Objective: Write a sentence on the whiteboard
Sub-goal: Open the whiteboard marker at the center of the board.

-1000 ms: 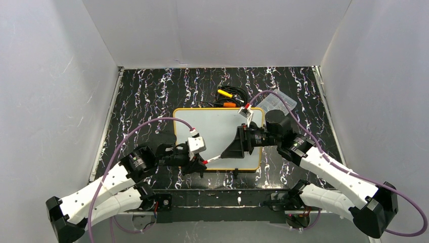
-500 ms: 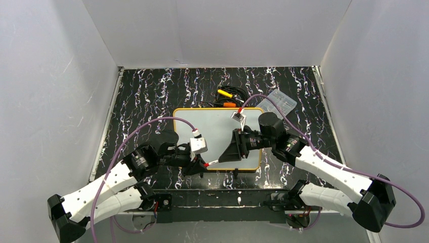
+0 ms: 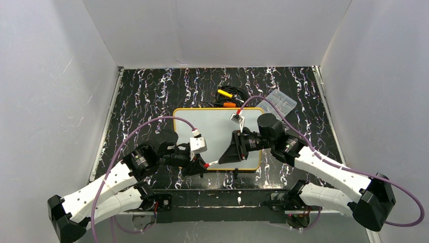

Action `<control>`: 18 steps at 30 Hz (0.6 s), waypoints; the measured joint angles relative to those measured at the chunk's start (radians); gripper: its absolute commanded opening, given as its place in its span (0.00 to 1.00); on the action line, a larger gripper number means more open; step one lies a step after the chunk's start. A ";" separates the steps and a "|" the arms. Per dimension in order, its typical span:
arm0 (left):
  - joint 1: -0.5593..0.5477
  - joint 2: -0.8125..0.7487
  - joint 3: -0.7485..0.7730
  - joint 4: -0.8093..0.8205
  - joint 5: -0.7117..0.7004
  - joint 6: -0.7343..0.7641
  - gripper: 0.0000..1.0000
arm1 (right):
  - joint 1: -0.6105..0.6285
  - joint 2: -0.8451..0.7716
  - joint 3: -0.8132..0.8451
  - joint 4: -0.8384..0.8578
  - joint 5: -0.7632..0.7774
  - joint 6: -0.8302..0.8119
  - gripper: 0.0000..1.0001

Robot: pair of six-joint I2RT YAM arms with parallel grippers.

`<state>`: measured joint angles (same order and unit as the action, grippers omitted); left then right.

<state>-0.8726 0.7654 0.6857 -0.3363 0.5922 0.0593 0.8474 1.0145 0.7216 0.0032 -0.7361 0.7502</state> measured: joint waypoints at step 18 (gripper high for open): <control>0.009 0.005 0.002 -0.002 0.021 0.000 0.00 | 0.008 -0.006 -0.017 0.029 0.019 0.007 0.01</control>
<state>-0.8635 0.7704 0.6872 -0.3382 0.6128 0.0593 0.8551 1.0084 0.7044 0.0319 -0.7174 0.7570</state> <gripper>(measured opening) 0.149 0.138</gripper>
